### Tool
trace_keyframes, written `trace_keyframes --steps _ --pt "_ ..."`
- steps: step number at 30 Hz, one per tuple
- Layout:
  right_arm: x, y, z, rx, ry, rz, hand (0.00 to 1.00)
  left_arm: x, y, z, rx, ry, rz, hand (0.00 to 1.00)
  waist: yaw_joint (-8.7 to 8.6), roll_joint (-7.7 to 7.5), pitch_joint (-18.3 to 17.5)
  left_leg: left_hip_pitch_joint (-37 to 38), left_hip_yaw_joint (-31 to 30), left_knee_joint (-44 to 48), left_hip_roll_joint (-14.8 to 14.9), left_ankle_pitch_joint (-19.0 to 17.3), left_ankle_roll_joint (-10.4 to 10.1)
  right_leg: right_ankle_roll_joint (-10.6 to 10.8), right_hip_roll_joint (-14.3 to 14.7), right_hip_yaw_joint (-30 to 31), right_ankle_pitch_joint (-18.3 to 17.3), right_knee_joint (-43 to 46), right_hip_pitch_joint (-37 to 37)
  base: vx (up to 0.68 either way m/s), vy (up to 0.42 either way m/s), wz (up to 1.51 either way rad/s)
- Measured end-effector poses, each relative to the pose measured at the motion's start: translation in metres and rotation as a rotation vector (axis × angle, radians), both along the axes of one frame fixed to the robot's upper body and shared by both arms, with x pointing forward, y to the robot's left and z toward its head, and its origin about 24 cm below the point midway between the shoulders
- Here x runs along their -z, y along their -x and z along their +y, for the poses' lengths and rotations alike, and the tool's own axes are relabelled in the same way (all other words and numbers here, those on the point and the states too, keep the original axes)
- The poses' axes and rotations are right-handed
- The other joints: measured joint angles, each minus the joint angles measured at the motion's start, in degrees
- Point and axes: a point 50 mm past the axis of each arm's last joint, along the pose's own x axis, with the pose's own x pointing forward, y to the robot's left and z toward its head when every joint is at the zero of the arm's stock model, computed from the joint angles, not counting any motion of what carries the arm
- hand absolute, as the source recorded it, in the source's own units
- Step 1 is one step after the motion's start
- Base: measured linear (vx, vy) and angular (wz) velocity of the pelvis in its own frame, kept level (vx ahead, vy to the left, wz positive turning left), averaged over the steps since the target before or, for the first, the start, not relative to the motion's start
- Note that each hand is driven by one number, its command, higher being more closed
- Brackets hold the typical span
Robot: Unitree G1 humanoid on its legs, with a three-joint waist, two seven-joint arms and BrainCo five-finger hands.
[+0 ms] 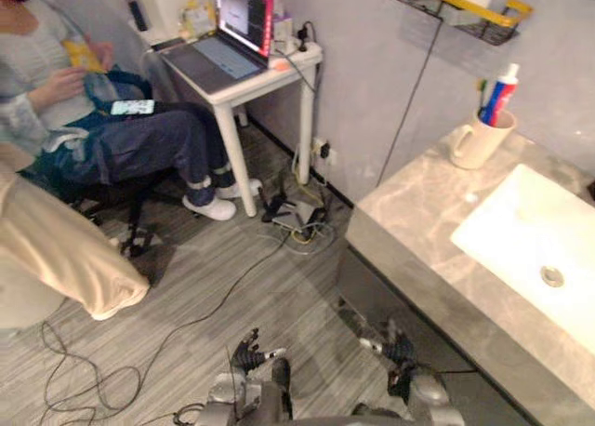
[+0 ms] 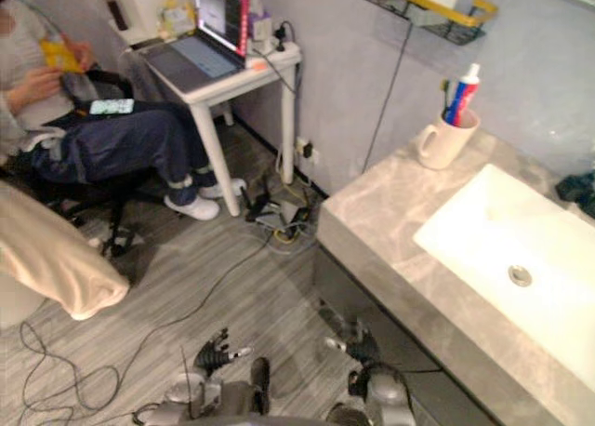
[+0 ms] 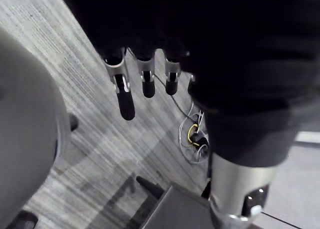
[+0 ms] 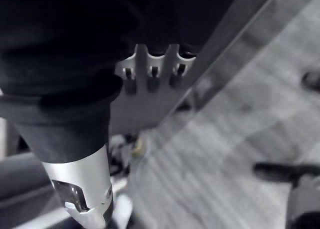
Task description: Organize washtable
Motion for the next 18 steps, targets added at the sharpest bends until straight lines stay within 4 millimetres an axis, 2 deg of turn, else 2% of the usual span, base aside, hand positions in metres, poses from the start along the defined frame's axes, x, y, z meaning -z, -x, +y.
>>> trace_keyframes --steps 1,2,3,4,6,7,8,9,10,11,12,13,14,16,18 --pt "0.006 0.002 -0.005 0.045 0.003 0.035 0.00 0.001 0.000 0.001 0.010 -0.010 0.010 0.00 0.06 -0.09 -0.7 0.5 -0.9 0.4 -1.9 -1.2 0.2 2.1 -2.0 0.5 -0.7 2.7 0.0 0.18 0.226 0.55" --pt "0.010 0.006 -0.014 0.085 0.024 0.067 0.00 0.002 -0.001 -0.001 0.012 -0.006 0.015 0.00 0.29 -1.14 -0.8 1.7 -1.6 -0.1 -4.2 -1.7 1.1 -0.1 -4.6 2.9 0.2 9.6 -1.6 0.15 0.165 0.53" --pt "0.010 0.007 -0.017 0.096 0.038 0.072 0.00 0.003 0.000 0.001 0.013 -0.011 0.022 0.00 0.40 -0.74 -0.8 2.4 -2.2 -0.1 -4.6 -1.8 1.6 -1.0 -5.3 4.6 0.9 13.8 -3.2 0.23 0.212 0.66" --pt "0.009 0.005 -0.019 0.112 0.047 0.070 0.00 0.005 0.003 0.005 0.014 -0.021 0.041 0.00 0.24 -0.23 -0.5 3.7 -4.3 -0.1 -5.2 -1.5 2.5 -2.9 -5.1 8.5 2.0 21.1 -6.2 0.25 0.201 0.74" --pt "0.009 0.004 -0.016 0.108 0.052 0.065 0.00 0.006 0.006 0.011 0.013 -0.041 0.056 0.00 0.02 -0.43 -0.5 5.2 -7.6 -0.6 -5.6 -1.4 3.1 -2.4 -1.3 13.0 -0.8 25.5 -8.6 0.29 0.135 0.82" --pt "0.009 0.005 -0.015 0.090 0.069 0.065 0.00 0.005 0.004 0.012 0.012 -0.042 0.053 0.00 -0.09 -0.12 -0.1 5.9 -9.5 -1.2 -5.7 -1.1 3.3 -2.9 1.4 14.5 -2.2 24.6 -9.4 0.26 0.027 1.07" --pt "0.008 0.004 -0.014 0.069 0.087 0.061 0.00 0.004 0.001 0.010 0.013 -0.037 0.043 0.00 -0.11 -0.79 0.0 7.0 -12.4 -2.1 -6.1 -0.7 3.1 -3.6 4.7 16.6 -3.2 21.9 -10.2 0.25 -0.005 1.46" --pt "0.008 0.006 -0.014 0.044 0.102 0.060 0.00 0.004 -0.003 0.007 0.023 -0.034 0.036 0.00 -0.20 -0.46 0.2 7.7 -15.8 -3.0 -6.8 -0.3 2.6 -4.1 8.0 19.4 -3.4 18.9 -11.7 0.24 -0.026 1.43" --pt "0.007 0.007 -0.015 0.036 0.111 0.055 0.00 0.004 -0.005 0.005 0.026 -0.031 0.035 0.00 -0.38 -0.45 0.3 8.3 -17.5 -3.3 -7.1 -0.1 2.4 -4.1 9.5 21.0 -3.4 17.5 -12.3 0.22 -0.059 1.62" --pt "0.007 0.010 -0.015 0.025 0.125 0.052 0.00 0.004 -0.006 0.002 0.033 -0.027 0.039 0.00 -1.48 -0.73 0.5 9.6 -21.3 -3.6 -8.1 0.3 1.7 -4.3 11.7 25.0 -3.2 13.8 -12.5 0.22 -0.088 1.79" --pt "0.005 0.014 -0.013 0.015 0.132 0.040 0.00 0.005 -0.006 -0.001 0.053 -0.029 0.044 0.00 -1.81 -1.58 0.6 11.5 -24.3 -4.0 -10.1 0.4 1.5 -5.7 11.9 27.1 1.4 8.3 -12.0 0.23 -0.099 1.68" --pt "0.002 0.015 -0.009 -0.001 0.136 0.022 0.00 0.005 -0.006 -0.002 0.059 -0.031 0.044 0.00 -1.74 -3.02 0.5 12.3 -25.2 -4.1 -11.5 0.2 1.3 -7.5 10.9 27.3 6.9 6.0 -12.4 0.26 -0.122 1.32" --pt "-0.003 0.017 -0.009 -0.046 0.162 -0.010 0.00 0.007 -0.005 -0.006 0.054 -0.024 0.054 0.00 -1.54 -1.98 0.8 12.5 -27.0 -3.6 -11.2 -0.1 0.8 -8.0 10.7 26.2 6.2 6.7 -11.5 0.30 -0.111 0.64" --pt "-0.018 0.007 0.002 -0.126 0.183 -0.099 0.00 0.006 -0.006 -0.008 0.051 -0.027 0.041 0.00 -1.31 0.02 0.4 11.5 -27.9 -4.3 -10.2 -0.2 0.1 -8.7 10.8 25.2 6.9 3.6 -10.3 0.24 -0.081 0.38" --pt "-0.019 0.004 0.014 -0.171 0.180 -0.108 0.00 0.005 -0.010 -0.008 0.052 -0.034 0.028 0.00 -1.98 -0.20 0.5 11.0 -31.3 -6.6 -9.4 0.7 -1.2 -9.1 10.6 21.4 7.6 0.6 -9.1 0.15 -0.082 0.70"
